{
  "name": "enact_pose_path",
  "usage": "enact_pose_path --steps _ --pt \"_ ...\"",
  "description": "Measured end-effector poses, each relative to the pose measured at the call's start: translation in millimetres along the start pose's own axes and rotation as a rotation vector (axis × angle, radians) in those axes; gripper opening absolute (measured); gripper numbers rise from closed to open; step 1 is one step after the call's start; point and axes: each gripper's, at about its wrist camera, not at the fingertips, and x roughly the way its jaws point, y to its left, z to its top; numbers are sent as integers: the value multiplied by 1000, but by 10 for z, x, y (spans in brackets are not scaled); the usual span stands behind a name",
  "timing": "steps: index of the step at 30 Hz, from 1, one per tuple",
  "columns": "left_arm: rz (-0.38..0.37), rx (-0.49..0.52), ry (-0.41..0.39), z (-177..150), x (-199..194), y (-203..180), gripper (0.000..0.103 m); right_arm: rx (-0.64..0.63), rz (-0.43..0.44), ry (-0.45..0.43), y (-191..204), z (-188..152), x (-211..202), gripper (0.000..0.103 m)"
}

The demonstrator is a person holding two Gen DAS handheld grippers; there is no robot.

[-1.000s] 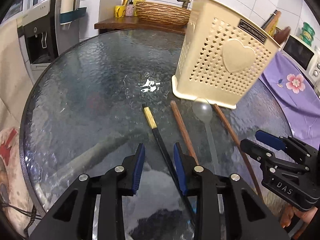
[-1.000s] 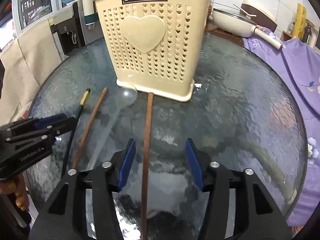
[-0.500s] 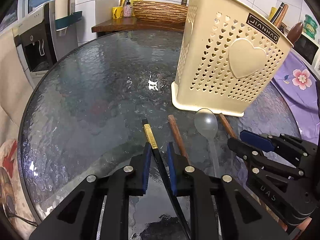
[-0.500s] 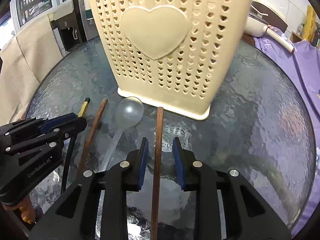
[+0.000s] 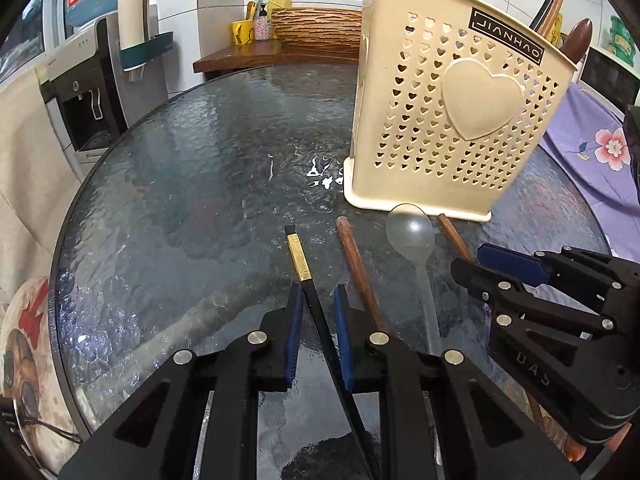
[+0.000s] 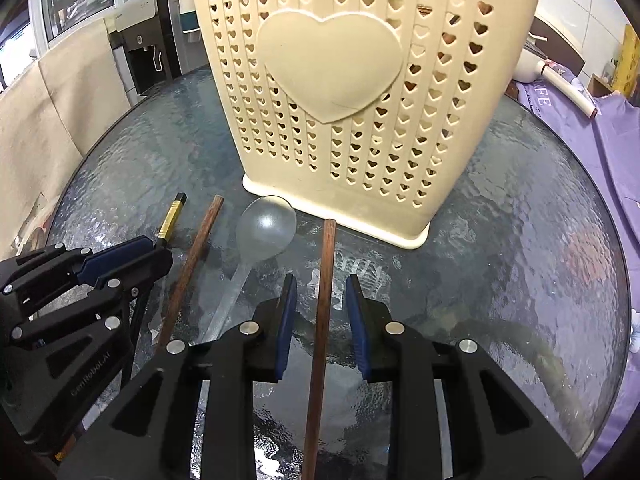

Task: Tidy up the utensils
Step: 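Grasp the black gold-tipped chopstick with the left tool while the right grasps a wooden one, then lift both chopsticks upright and carry them over the holder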

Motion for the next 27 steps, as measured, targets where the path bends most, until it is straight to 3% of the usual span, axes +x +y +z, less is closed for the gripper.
enact_pose_path --steps 9,22,27 --pt "3 -18 14 40 5 17 8 -35 22 9 96 41 55 8" --pt "-14 -35 8 119 50 92 7 -1 56 -13 26 -29 17 7" --pt "-29 -60 -19 143 -21 166 7 9 79 -63 -11 -53 -163 7"
